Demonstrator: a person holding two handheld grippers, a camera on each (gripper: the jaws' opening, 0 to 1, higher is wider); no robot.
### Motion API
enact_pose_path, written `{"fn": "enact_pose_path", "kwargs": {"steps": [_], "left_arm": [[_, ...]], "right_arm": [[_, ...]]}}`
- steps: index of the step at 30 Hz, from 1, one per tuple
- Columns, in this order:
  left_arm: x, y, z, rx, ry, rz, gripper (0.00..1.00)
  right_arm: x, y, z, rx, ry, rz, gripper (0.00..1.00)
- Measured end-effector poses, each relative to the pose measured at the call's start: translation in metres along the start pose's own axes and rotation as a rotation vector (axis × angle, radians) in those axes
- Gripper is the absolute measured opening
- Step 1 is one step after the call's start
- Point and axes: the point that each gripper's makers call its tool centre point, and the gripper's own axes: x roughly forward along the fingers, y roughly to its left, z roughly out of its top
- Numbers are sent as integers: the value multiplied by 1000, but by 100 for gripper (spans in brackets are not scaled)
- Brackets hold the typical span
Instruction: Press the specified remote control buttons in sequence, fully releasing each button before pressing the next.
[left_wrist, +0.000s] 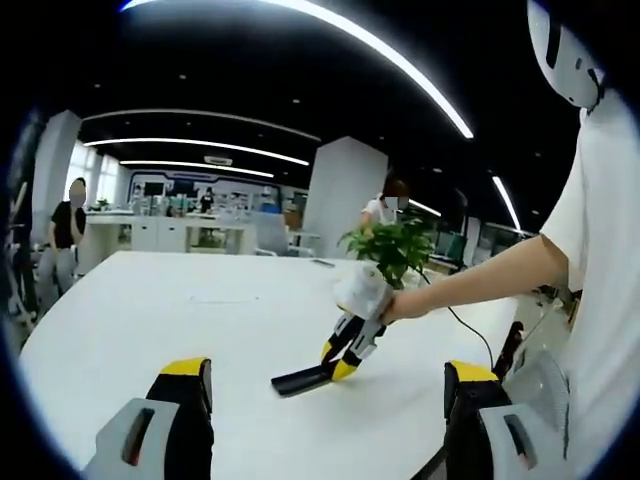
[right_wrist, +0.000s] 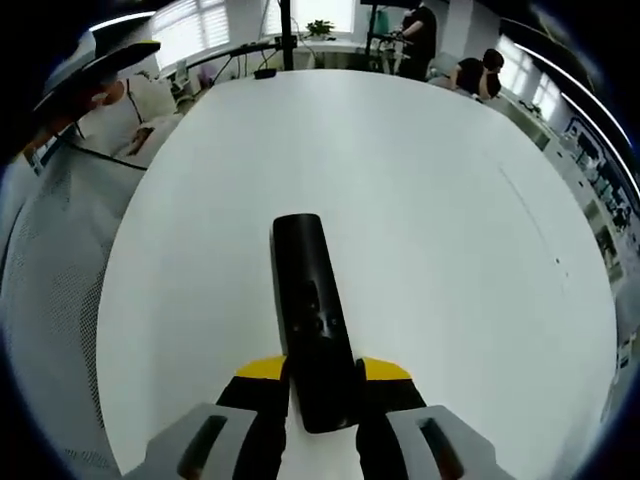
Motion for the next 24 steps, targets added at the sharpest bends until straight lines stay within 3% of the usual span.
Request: {"fn": "enact_pose_path", "kwargs": {"steps": [7, 10, 13, 18, 24], "left_arm": [[-2, 1, -1, -4, 1, 4, 99], [-2, 1, -1, -10, -2, 5, 99], [-1, 2, -1, -14, -6, 5, 99], [3, -3, -5, 68, 40, -2, 99], [6, -4, -4, 11, 20, -10, 99]], "right_arm": [[0, -8, 0, 22, -10, -12, 25], [0, -8, 3, 77, -41, -30, 30], [1, -9, 6, 172, -115, -60, 35], [-3, -15, 10, 338, -272, -128, 57], [-16, -21, 3, 475, -394, -225, 77]]}}
